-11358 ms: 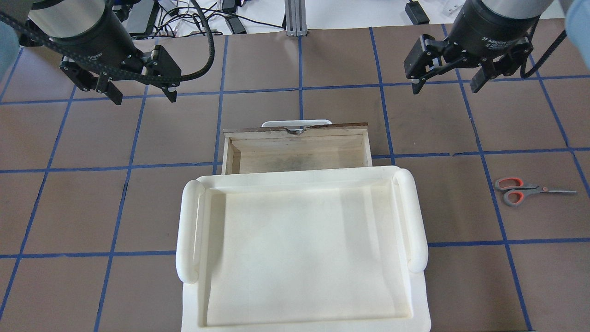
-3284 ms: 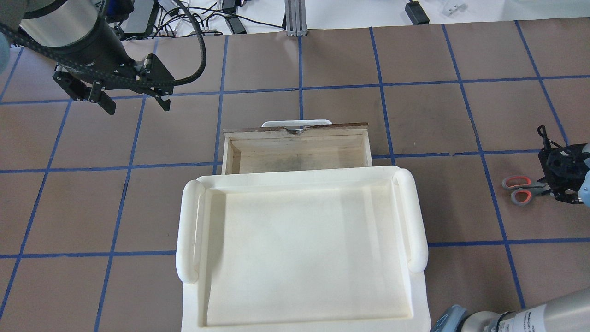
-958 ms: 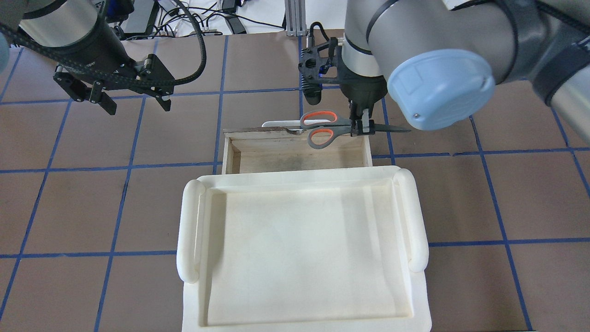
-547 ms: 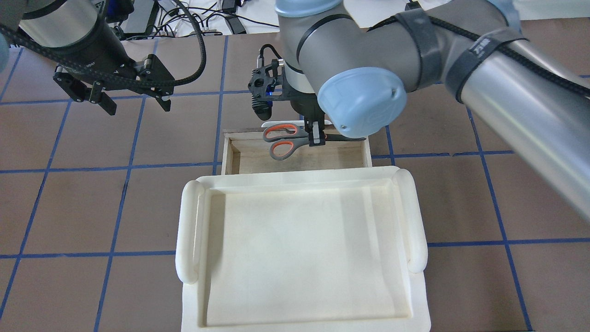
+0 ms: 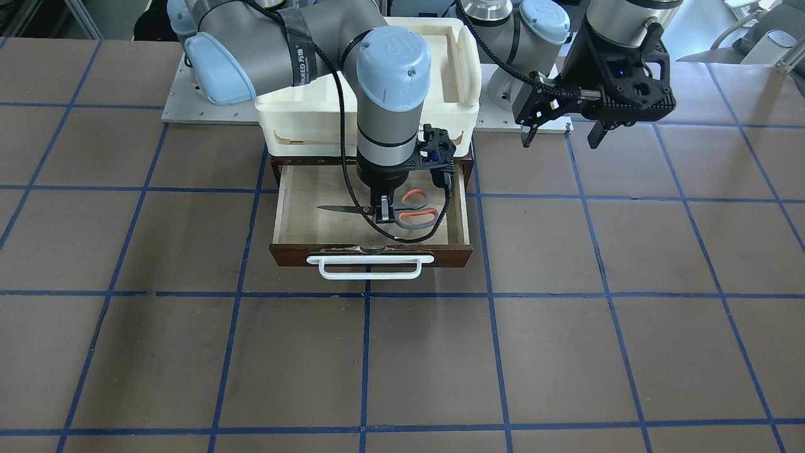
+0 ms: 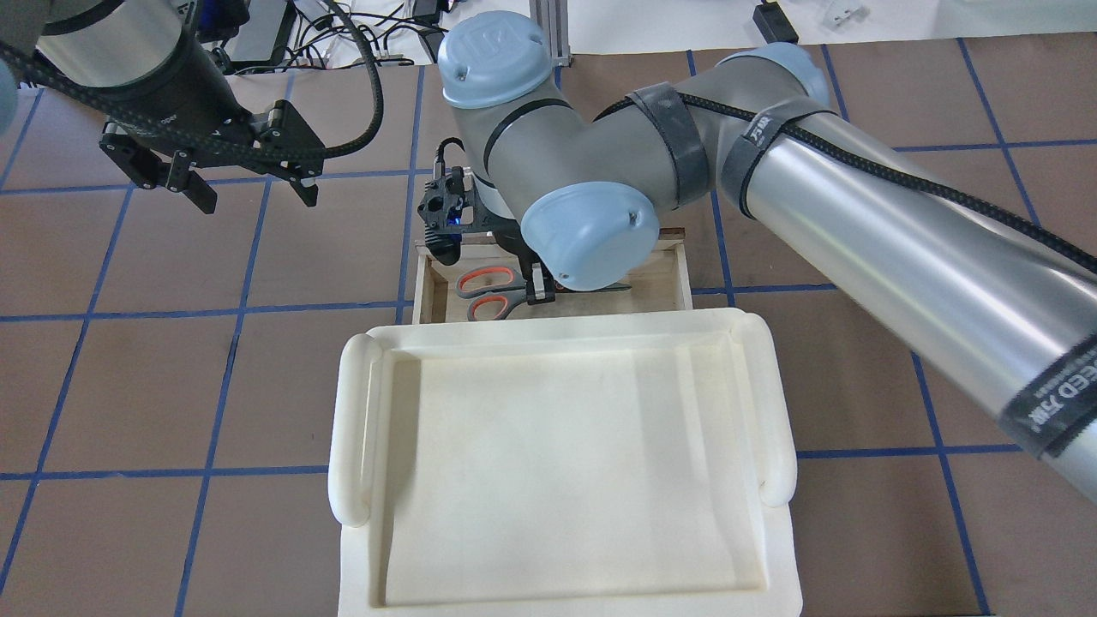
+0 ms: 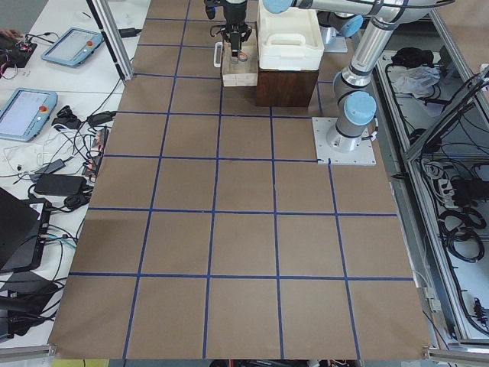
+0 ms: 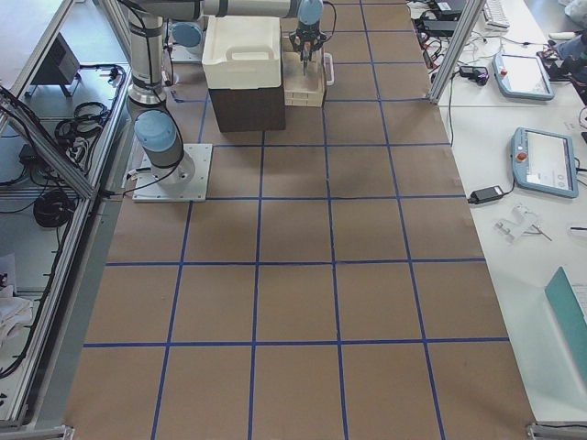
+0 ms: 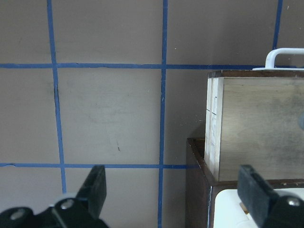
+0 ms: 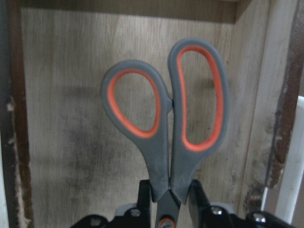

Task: Put scissors in drawer and close it
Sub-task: 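Lower the scissors into the drawer and open the right gripper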

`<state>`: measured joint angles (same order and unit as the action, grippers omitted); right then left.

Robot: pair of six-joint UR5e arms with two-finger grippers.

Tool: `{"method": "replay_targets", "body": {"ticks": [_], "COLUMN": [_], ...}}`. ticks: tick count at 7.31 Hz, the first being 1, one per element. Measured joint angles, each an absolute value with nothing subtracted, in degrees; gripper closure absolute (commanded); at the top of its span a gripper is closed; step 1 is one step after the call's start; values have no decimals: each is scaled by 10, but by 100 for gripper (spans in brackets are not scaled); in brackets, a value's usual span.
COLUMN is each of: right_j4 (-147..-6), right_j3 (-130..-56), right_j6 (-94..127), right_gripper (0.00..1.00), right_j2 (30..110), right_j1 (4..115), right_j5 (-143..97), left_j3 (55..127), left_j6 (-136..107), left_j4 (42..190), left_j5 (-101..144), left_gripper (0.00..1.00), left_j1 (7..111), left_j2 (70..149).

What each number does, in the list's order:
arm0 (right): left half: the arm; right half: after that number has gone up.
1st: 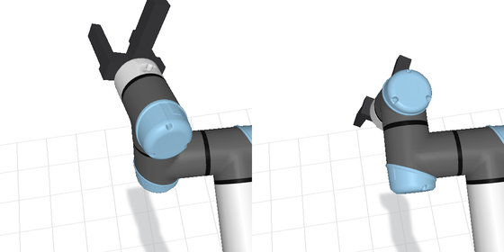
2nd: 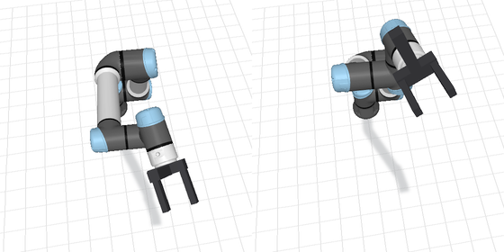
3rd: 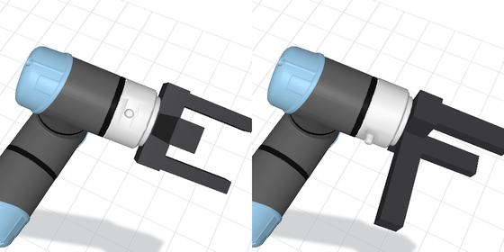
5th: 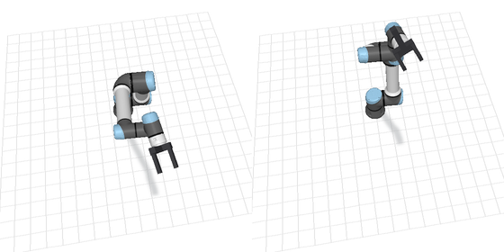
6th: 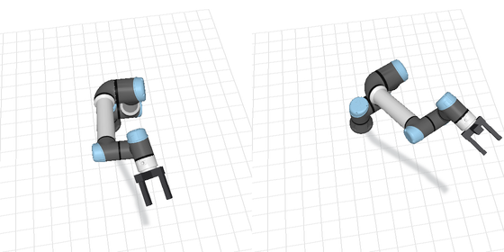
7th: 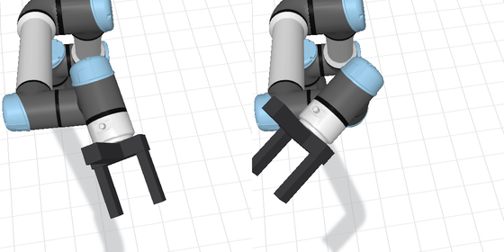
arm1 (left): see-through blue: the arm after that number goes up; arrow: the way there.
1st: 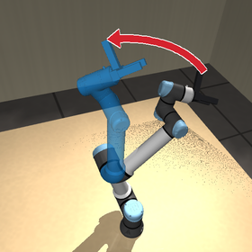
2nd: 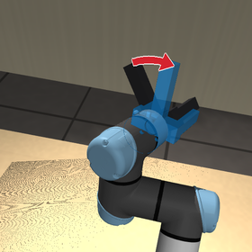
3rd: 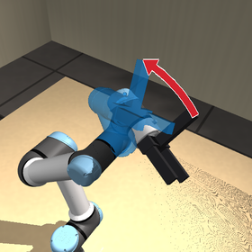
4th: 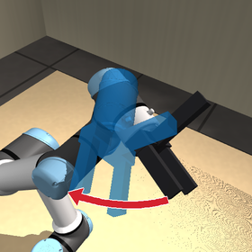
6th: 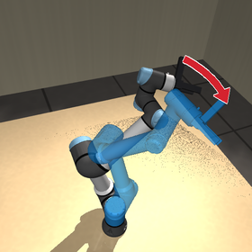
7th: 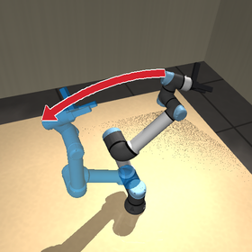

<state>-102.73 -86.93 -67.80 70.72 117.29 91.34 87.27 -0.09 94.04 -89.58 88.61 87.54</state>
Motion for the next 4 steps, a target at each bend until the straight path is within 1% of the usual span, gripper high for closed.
{"method": "replay_targets", "body": {"ticks": [1,2,4], "right_j4": [-1028,-1030,-1038], "right_j3": [-873,-878,-888], "right_j6": [-677,-675,-675], "right_gripper": [25,0,0], "right_j2": [705,703,705], "right_j1": [1173,1173,1173], "right_j5": [913,913,914], "left_j3": [873,873,873], "left_j6": [-1,-1,-1], "left_j4": [940,940,940], "left_j5": [-896,-896,-896], "left_gripper": [0,0,0], "left_j1": [886,886,886], "left_j2": [875,875,875]}}
